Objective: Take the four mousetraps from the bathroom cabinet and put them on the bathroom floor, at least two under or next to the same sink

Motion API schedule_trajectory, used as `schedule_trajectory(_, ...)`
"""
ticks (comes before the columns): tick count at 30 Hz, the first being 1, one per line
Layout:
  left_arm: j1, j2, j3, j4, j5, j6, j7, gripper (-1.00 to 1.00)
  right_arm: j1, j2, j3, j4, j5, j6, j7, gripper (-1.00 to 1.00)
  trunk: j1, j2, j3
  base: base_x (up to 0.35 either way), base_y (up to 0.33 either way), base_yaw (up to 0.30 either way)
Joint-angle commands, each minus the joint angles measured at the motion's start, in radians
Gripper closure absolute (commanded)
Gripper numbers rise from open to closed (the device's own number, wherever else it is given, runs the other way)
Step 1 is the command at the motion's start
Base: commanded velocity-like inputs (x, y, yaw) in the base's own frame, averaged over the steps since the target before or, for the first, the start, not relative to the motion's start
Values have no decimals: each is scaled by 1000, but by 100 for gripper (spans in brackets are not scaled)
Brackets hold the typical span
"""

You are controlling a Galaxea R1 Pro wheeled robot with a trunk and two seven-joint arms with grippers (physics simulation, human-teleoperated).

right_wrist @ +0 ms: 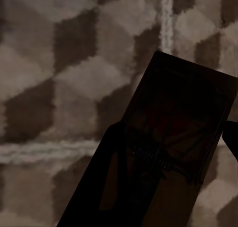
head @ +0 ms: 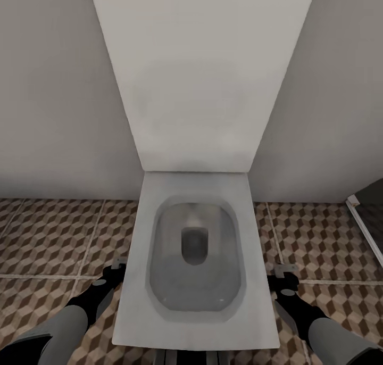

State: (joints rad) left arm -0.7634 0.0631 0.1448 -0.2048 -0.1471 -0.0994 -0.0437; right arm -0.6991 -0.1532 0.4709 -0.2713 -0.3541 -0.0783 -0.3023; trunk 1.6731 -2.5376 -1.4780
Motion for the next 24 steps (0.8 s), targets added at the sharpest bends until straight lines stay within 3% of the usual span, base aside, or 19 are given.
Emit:
schedule_trajectory(1, -1, 0, 9, 1, -13, -4, -4, 100, 0, -2, 8, 0, -10, -5, -2, 100, 0, 0, -1, 0, 0, -2)
schedule_trajectory(8, -1, 1, 4, 8, -9, -2, -5, 100, 0, -13, 9, 6, -8, -6, 27, 100, 0, 0, -1, 0, 0, 0)
schedule_trajectory(15, -1, 6, 6, 18, -4, -2, -5, 100, 0, -15, 8, 25, 17, -8, 167, 100, 0, 0, -1, 0, 0, 0)
schedule_trajectory(24, -1, 8, 3, 22, -4, -3, -5, 100, 0, -16, 8, 31, 28, -9, 205, 100, 0, 0, -1, 0, 0, 0)
